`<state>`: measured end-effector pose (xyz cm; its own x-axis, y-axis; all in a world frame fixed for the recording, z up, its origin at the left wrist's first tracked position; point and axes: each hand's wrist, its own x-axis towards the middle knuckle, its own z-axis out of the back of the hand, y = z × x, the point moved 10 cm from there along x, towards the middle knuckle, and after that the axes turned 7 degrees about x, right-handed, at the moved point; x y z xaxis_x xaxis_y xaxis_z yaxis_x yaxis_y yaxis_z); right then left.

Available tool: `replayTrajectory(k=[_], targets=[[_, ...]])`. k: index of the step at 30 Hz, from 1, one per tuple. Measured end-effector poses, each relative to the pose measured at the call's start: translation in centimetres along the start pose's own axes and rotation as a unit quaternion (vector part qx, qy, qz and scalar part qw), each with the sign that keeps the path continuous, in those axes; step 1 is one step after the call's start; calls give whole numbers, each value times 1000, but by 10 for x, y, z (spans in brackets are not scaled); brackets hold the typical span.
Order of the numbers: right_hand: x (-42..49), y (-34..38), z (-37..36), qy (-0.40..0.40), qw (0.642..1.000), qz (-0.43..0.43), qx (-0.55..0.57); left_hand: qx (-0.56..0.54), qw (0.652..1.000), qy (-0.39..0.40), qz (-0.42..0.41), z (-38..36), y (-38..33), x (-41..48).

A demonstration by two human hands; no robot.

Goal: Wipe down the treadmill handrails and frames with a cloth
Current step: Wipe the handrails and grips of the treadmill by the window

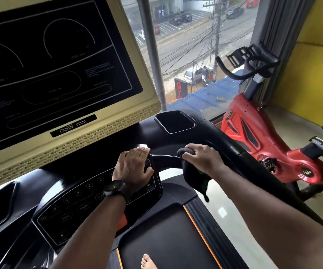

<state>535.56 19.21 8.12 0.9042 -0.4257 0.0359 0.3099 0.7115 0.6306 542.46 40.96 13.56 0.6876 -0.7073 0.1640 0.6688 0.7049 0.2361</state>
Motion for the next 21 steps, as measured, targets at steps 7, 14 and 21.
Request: replayTrajectory(k=[7, 14, 21], targets=[[-12, 4, -1, -40, 998, 23, -38, -9, 1000, -10, 3, 1, 1, 0], [-45, 11, -15, -138, 985, 32, -102, -11, 1000, -8, 4, 1, 1, -1], [-47, 21, -21, -147, 984, 1, -96, -15, 1000, -8, 5, 2, 1, 0]])
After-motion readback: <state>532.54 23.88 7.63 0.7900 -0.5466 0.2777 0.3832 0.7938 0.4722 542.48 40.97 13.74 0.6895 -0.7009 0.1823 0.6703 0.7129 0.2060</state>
